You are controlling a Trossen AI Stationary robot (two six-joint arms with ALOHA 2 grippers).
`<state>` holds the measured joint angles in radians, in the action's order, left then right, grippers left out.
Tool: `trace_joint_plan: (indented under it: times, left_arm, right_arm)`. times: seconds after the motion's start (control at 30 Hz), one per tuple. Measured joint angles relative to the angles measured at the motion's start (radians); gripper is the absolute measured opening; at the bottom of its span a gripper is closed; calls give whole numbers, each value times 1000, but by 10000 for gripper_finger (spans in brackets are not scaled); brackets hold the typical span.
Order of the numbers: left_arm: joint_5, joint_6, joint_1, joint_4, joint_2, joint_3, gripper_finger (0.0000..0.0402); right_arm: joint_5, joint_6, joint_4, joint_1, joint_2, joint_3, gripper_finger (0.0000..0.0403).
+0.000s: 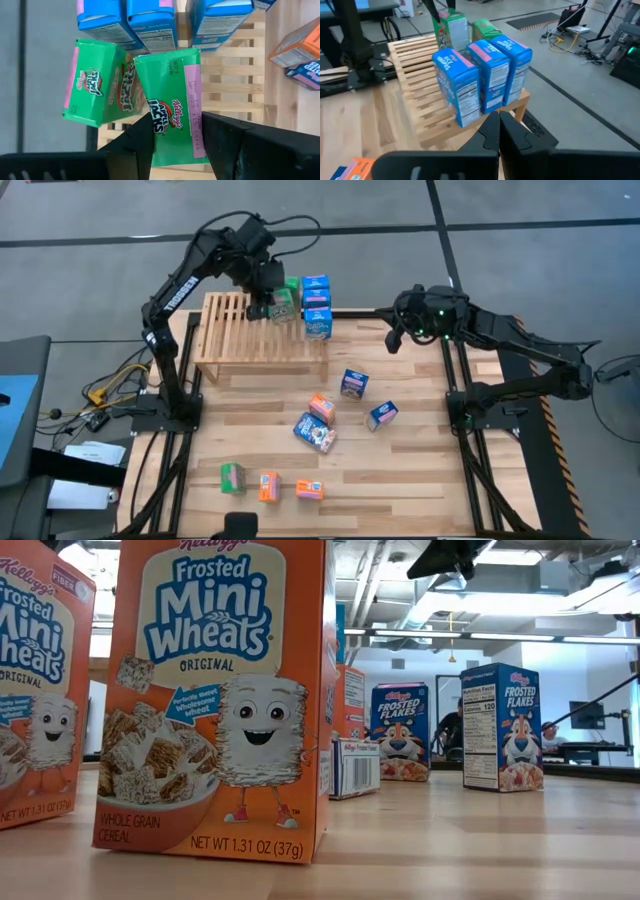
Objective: Stack cereal on shelf
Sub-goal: Put the right green cereal box on the shelf aligned with the other green cereal box
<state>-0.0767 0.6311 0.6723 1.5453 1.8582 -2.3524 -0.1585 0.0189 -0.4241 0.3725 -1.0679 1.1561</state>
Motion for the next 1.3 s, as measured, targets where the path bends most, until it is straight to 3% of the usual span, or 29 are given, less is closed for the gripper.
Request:
trace_joint_plan:
  times: [0.27, 0.5, 1.3]
  left_arm:
    - [-52, 95, 39, -14, 47, 1, 131]
    - [-24, 169, 36, -17, 54, 1, 131]
    - [-53, 179, 33, -26, 60, 2, 131]
  right_arm:
    - [0, 26, -1, 36, 0, 0, 17]
    - [0, 27, -1, 64, 0, 0, 17]
    - [0, 22, -1, 95, 0, 0, 17]
